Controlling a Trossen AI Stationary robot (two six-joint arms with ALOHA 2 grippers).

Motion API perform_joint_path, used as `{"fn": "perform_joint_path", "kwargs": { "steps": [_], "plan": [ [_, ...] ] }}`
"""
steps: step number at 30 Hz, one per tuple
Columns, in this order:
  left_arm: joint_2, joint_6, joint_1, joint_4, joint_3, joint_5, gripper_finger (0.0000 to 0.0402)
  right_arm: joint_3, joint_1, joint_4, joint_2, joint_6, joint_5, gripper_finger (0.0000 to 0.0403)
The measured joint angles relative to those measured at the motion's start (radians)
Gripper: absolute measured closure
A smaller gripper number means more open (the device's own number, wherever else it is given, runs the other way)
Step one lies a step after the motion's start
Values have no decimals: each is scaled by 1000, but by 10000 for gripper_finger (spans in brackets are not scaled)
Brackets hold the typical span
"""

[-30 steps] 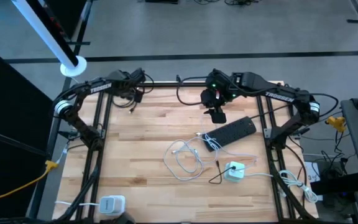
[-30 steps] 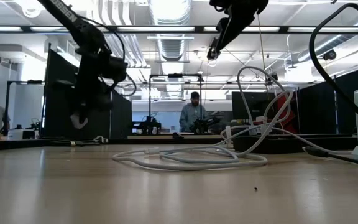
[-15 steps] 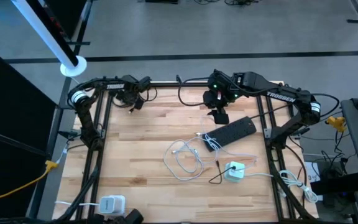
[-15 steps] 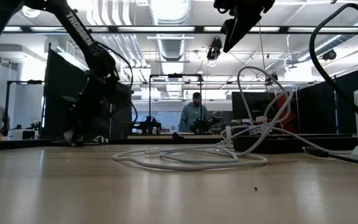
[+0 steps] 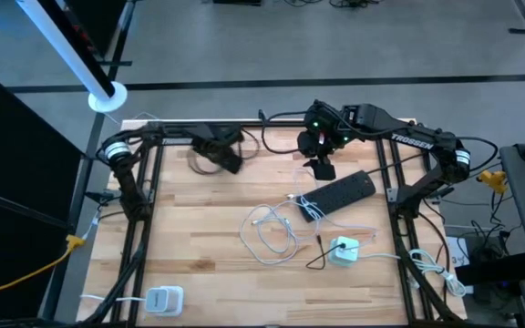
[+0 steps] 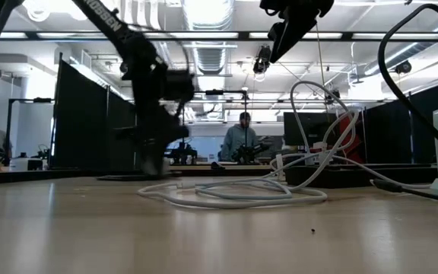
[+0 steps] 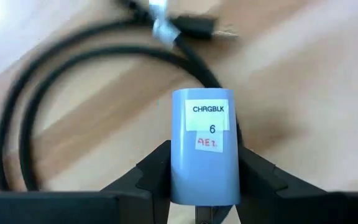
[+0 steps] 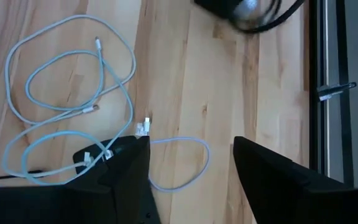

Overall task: Plug in charger cables
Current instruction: Insert the top left black charger cable into the purple charger adapter

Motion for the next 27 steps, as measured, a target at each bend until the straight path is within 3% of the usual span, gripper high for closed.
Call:
{"fn": "perform_joint_path", "kwargs": {
  "steps": [8,17,20,27],
  "plan": [
    [-8,7,-62,-181,140,-122,281,0,0,1,0,51,0,187],
    [-64,-142,4,-403,119,-332,281,0,0,-6,0,80,-4,191],
    [-63,-139,21,-368,71,-318,281,0,0,-5,0,79,-4,194],
    [-36,-201,-7,-163,-60,-147,281,0,0,-7,0,79,-4,191]
  ]
}}
